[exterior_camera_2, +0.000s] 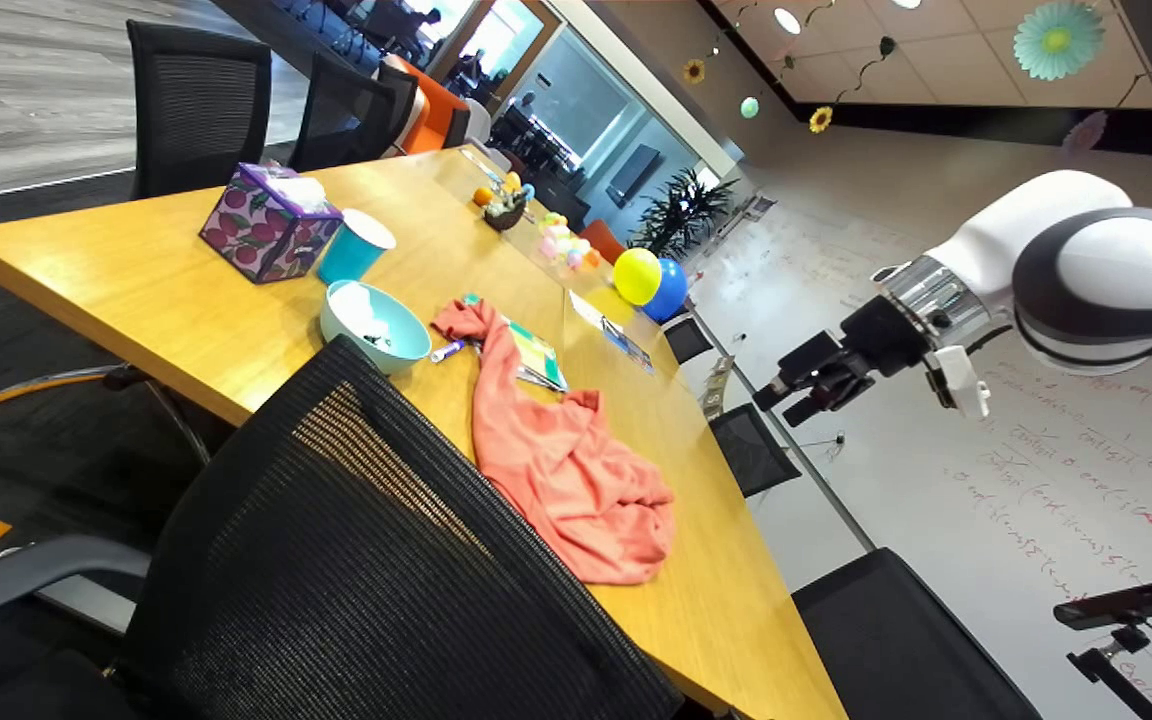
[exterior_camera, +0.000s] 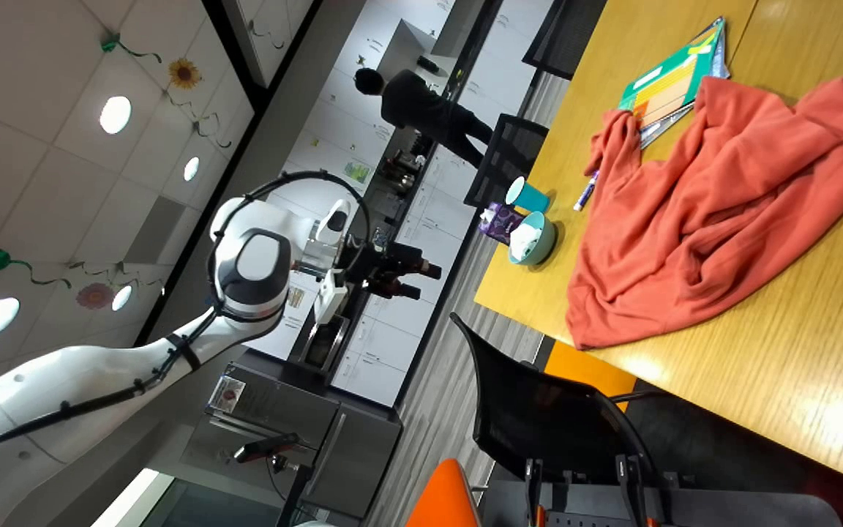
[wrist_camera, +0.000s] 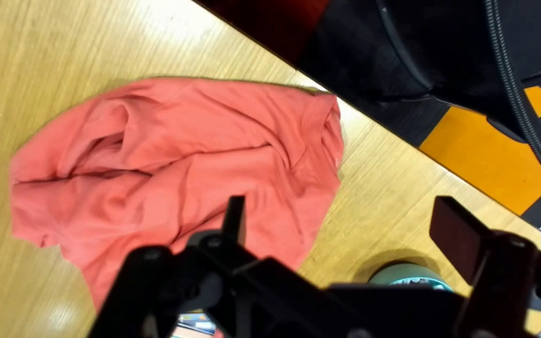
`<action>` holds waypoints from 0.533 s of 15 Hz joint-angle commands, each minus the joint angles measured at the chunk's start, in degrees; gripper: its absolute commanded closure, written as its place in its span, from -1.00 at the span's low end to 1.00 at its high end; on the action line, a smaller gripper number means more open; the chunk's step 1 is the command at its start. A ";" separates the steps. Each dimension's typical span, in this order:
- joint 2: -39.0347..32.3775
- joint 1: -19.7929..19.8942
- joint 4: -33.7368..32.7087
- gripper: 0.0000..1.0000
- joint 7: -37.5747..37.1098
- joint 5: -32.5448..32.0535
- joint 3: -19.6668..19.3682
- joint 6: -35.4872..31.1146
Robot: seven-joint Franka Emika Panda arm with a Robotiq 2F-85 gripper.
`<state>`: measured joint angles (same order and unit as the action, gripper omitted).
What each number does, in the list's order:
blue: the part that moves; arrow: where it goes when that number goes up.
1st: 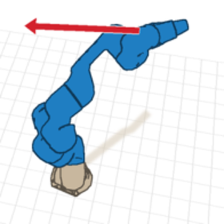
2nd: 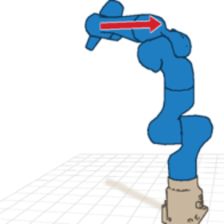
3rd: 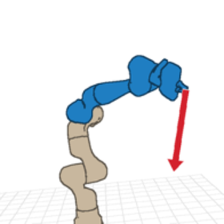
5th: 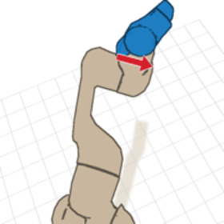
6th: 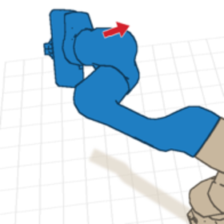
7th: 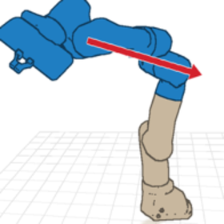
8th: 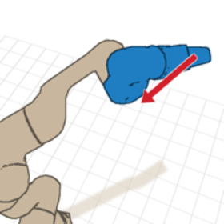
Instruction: Hang the shirt on the back of the chair
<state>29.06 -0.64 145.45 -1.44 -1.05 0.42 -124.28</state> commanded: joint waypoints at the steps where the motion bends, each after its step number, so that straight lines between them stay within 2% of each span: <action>1: -10.00 -1.69 0.15 -1.00 2.65 0.29 0.96 -9.27; 5: -23.59 -2.54 -3.20 -1.00 1.81 -1.30 2.76 -15.53; 8: -31.57 -2.56 -6.55 -1.00 0.12 -4.13 3.45 -16.56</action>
<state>5.34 -3.23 143.87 -0.24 -2.97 3.35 -140.57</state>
